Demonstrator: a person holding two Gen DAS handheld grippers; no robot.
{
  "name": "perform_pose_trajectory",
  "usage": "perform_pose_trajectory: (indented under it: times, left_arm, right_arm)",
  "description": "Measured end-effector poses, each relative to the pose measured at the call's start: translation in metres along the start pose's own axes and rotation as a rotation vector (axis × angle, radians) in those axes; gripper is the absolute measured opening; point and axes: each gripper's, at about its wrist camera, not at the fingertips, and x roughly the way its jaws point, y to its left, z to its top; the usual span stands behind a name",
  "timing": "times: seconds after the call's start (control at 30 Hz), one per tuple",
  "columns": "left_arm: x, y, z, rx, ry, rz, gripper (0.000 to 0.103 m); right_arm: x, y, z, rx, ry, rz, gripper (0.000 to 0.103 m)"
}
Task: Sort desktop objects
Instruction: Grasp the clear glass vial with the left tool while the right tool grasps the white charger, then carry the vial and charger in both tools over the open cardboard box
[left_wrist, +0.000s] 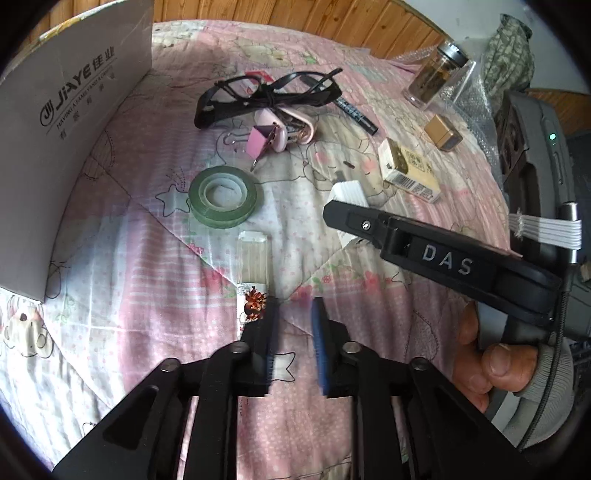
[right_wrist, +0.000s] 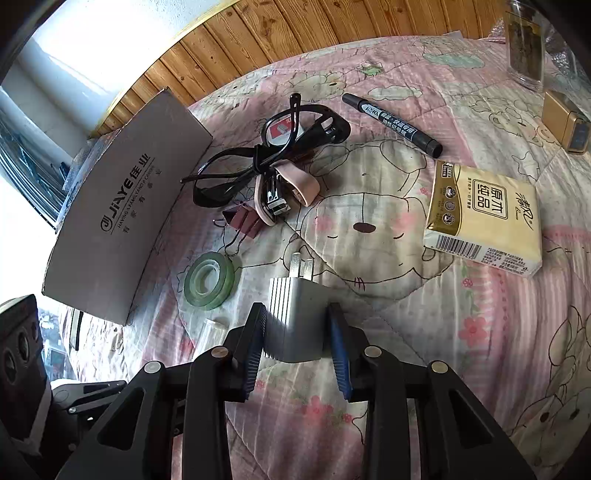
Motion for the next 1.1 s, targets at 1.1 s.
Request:
perform_pose_trajectory:
  times: [1.1]
  left_arm:
    - [-0.074, 0.026, 0.013, -0.03, -0.155, 0.053, 0.018]
  right_arm:
    - [-0.051, 0.081, -0.007, -0.141, -0.061, 0.06, 0.034]
